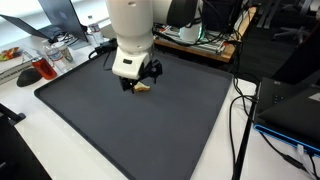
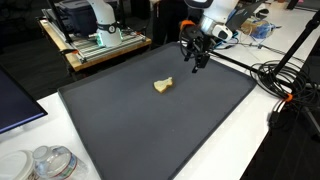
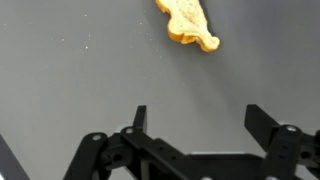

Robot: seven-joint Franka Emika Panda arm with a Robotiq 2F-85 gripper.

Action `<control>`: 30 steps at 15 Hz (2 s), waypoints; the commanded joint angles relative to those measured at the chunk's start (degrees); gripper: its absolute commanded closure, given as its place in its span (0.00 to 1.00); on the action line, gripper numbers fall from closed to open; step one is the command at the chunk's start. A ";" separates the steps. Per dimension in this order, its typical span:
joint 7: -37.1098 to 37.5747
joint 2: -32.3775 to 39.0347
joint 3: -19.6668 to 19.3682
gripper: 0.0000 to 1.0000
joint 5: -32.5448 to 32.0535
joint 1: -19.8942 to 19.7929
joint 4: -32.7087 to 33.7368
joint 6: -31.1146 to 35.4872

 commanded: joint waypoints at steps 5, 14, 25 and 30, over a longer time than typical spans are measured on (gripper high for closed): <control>24.40 1.41 0.30 0.00 -3.34 4.64 2.62 -4.82; 52.11 -6.12 -0.29 0.00 -2.67 7.15 -12.71 9.32; 80.63 -23.07 -8.92 0.00 -13.20 12.46 -45.08 43.98; 102.92 -25.86 -25.66 0.00 -37.20 22.80 -51.28 56.71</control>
